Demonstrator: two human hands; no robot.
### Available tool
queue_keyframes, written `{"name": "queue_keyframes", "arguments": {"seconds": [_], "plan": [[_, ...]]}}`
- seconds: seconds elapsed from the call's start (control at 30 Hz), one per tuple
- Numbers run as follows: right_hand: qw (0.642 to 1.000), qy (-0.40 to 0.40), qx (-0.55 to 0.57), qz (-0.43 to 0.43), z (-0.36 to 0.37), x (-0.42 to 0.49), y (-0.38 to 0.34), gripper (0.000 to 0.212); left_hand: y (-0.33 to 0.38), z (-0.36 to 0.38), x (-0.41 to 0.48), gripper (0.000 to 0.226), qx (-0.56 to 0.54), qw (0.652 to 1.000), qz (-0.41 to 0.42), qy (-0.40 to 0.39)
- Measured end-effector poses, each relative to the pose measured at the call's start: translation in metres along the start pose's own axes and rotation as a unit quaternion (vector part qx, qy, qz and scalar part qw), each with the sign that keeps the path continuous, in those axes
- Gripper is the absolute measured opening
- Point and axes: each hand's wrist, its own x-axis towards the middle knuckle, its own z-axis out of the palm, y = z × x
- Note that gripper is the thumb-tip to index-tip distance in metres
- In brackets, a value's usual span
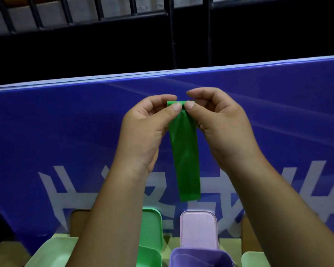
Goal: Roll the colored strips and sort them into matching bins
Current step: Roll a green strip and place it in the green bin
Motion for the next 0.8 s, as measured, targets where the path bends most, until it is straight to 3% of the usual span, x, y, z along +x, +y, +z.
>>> {"name": "queue_keyframes", "arguments": {"seconds": [0.27, 0.43, 0.8], "plan": [[1.000, 0.002, 0.020, 0.016, 0.004, -0.001, 0.005, 0.025, 0.002, -0.006, 0.001, 0.014, 0.062, 0.998, 0.004, 0.016], [0.999, 0.007, 0.018, 0.044, 0.008, -0.001, 0.009, 0.016, -0.001, -0.010, -0.001, 0.015, 0.080, 0.996, 0.003, 0.031], [0.999, 0.017, -0.018, 0.026, 0.016, -0.008, 0.019, 0.010, -0.004, -0.022, -0.013, 0.022, 0.011, 0.999, -0.039, 0.030]]}}
